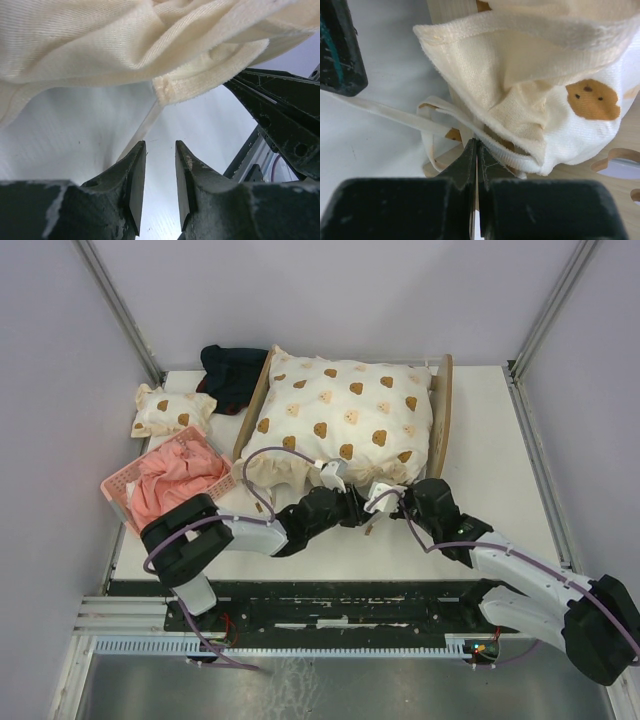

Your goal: Set up the pet bed

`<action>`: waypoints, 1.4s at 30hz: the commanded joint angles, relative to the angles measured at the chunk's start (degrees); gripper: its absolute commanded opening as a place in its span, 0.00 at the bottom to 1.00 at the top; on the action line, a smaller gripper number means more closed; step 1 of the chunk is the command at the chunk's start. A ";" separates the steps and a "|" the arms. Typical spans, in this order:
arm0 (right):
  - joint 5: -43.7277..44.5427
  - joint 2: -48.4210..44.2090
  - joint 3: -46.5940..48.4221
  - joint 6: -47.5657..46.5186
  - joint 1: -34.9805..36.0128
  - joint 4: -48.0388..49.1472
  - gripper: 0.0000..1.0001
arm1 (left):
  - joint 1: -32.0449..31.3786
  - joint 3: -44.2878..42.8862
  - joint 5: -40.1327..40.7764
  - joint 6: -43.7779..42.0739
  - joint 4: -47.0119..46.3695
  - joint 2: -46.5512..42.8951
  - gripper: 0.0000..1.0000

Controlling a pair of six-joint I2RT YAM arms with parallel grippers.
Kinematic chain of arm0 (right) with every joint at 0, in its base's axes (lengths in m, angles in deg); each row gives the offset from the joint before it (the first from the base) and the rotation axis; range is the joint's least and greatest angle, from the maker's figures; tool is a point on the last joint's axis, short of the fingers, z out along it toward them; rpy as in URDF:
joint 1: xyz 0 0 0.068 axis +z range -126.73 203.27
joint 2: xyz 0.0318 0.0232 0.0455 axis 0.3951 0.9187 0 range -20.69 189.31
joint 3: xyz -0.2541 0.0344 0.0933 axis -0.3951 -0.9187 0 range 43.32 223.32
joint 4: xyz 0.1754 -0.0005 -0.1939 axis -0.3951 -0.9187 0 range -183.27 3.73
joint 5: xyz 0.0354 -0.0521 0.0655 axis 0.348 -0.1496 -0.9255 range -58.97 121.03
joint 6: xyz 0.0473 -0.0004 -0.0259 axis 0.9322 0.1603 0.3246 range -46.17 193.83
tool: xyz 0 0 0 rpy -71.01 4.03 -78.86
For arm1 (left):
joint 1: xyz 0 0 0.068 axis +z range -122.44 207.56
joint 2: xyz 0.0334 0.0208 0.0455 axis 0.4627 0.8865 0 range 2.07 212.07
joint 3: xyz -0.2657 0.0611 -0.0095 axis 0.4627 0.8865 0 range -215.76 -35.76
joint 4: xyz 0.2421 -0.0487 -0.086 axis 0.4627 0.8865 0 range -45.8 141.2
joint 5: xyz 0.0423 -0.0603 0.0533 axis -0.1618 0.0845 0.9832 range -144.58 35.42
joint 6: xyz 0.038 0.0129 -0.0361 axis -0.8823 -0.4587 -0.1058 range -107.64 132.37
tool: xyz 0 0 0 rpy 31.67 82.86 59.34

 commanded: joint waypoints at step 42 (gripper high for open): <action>-11.17 2.12 -0.39 -14.81 -0.58 5.10 0.02 | -1.87 3.12 17.40 17.38 -0.75 -6.95 0.29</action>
